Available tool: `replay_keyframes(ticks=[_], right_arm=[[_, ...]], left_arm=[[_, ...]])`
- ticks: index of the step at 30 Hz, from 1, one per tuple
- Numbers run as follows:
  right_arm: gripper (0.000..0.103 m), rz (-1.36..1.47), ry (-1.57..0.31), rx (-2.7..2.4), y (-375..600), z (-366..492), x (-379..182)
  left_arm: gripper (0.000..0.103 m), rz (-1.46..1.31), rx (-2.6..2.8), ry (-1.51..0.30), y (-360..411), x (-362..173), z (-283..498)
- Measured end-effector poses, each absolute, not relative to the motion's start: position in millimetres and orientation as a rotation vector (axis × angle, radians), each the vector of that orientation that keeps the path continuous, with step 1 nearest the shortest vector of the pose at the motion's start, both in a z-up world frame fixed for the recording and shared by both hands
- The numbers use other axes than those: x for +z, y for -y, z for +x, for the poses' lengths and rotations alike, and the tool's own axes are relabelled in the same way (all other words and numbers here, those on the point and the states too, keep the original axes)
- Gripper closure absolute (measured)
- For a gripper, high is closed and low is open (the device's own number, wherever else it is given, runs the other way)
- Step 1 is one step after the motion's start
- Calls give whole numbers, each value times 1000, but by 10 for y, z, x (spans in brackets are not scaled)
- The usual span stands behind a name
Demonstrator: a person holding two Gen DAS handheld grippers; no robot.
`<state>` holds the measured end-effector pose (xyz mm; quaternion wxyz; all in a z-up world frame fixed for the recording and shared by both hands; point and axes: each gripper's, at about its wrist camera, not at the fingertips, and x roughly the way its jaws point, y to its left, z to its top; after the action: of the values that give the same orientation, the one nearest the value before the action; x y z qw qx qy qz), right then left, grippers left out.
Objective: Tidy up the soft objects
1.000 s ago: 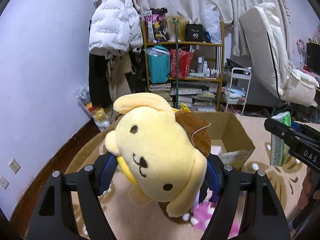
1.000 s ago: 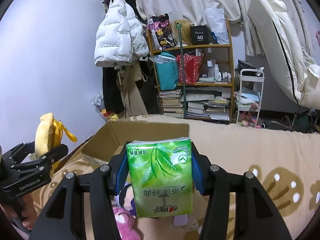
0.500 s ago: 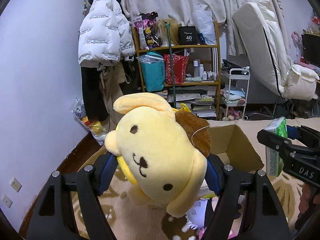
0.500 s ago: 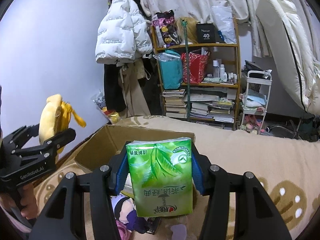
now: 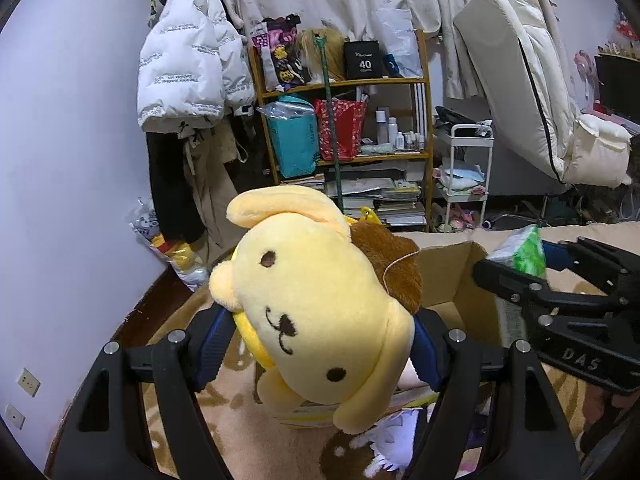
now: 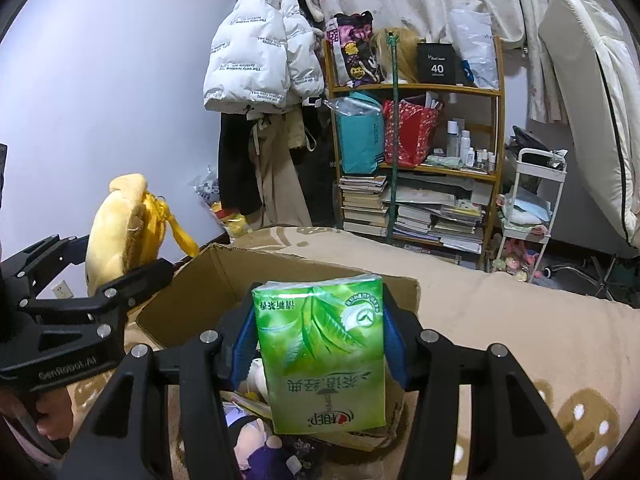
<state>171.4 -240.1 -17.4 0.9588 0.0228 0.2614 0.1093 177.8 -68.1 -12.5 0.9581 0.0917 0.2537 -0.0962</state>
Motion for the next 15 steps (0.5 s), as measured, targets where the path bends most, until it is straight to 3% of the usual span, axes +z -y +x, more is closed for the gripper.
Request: replay_keyframes(ticks=[15], right_arm=[[46,97,-535,207,2521,1825,-337]], left_arm=[[27,166,-200,-595,653,-439,1956]])
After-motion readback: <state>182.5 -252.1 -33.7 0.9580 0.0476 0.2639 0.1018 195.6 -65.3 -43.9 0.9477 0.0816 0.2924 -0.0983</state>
